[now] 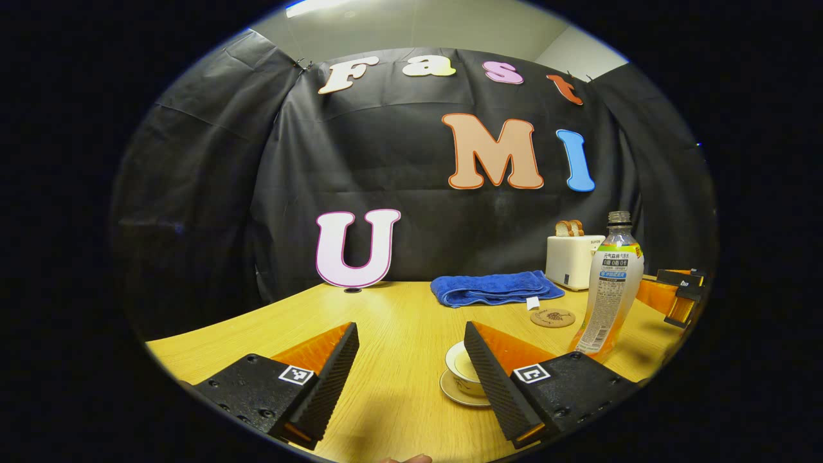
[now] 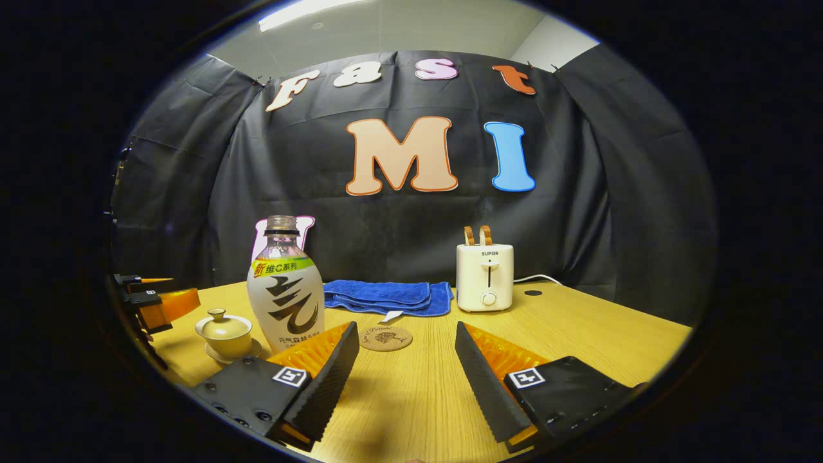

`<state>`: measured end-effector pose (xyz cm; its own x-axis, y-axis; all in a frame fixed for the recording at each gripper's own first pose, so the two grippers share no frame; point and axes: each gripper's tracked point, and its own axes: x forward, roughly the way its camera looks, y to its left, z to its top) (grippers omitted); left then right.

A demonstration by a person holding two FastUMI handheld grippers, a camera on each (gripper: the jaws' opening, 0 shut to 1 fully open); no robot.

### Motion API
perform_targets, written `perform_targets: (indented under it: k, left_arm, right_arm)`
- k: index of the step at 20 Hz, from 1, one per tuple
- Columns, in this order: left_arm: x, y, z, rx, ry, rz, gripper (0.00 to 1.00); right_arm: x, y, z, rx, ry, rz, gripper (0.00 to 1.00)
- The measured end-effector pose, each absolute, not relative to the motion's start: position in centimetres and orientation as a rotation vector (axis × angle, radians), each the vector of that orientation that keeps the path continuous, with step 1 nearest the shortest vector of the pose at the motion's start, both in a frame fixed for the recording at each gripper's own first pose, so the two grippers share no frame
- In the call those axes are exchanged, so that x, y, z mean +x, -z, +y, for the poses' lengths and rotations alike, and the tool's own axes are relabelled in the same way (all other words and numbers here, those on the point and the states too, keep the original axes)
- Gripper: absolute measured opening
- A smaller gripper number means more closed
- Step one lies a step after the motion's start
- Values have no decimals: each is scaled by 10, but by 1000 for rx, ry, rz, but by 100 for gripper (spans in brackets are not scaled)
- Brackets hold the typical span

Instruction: Open the teacup lid with one hand, grasp the water bottle and pour water into the teacup with the other hand; after pouring, place the water bottle on the coaster and then close the teacup lid.

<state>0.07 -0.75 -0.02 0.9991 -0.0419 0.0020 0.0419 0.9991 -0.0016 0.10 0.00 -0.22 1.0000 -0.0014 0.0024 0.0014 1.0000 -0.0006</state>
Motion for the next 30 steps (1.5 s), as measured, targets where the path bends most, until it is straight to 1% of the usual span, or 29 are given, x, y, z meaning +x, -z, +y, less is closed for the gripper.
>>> perform_targets:
  k: [2, 3, 4, 10, 11, 12, 13, 14, 15, 16, 17, 18, 20, 21, 22, 23, 27, 28, 29, 30]
  left_arm:
    - [1, 0, -16, -1, 76, -2, 96]
    - [3, 1, -17, 0, 87, -1, 96]
    - [4, 1, -20, 2, 99, 2, 96]
    - [6, 4, -47, -18, 190, 32, 96]
    - [7, 5, -53, -19, 207, 37, 95]
    - [8, 10, -58, -18, 223, 56, 93]
    - [9, 14, -62, -13, 234, 80, 93]
    - [9, 15, -64, -13, 244, 89, 93]
    - [12, 15, -67, -14, 252, 95, 94]
    - [13, 16, -70, -14, 261, 104, 94]
    - [14, 18, -71, -10, 267, 113, 93]
    - [15, 19, -73, -7, 271, 119, 94]
    - [17, 21, -76, -3, 284, 131, 93]
    - [18, 23, -78, 1, 289, 140, 92]
    - [18, 23, -80, 3, 297, 145, 91]
    - [19, 24, -83, 6, 304, 153, 87]
    - [20, 29, -89, 14, 325, 180, 76]
    - [20, 28, -91, 14, 332, 178, 75]
    - [21, 27, -93, 16, 338, 182, 69]
    - [21, 28, -93, 17, 338, 183, 66]
  right_arm:
    - [1, 2, 0, 0, 1, -2, 94]
    - [2, 2, 0, 0, 1, -2, 97]
    - [1, 2, 0, 0, 1, -2, 97]
    - [2, 2, 0, 0, 2, -2, 97]
    - [2, 3, 0, 0, 2, -2, 94]
    - [2, 2, 1, 0, 2, -2, 97]
    - [1, 3, 0, 0, 2, -2, 97]
    - [2, 3, 1, 0, 2, -2, 94]
    - [1, 2, 1, 0, 2, -2, 94]
    - [2, 2, 0, 0, 2, -3, 97]
    - [2, 3, 1, 0, 2, -2, 94]
    - [2, 3, 0, 0, 2, -3, 94]
    - [1, 2, 1, 0, 2, -2, 97]
    - [2, 3, 0, 0, 2, -2, 94]
    - [2, 2, 0, 0, 2, -2, 94]
    - [1, 3, 1, 0, 2, -2, 97]
    - [1, 3, 1, 0, 2, -2, 100]
    - [2, 2, 0, 0, 2, -2, 94]
    - [1, 2, 1, 0, 2, -2, 94]
    - [2, 2, 0, 0, 2, -2, 94]
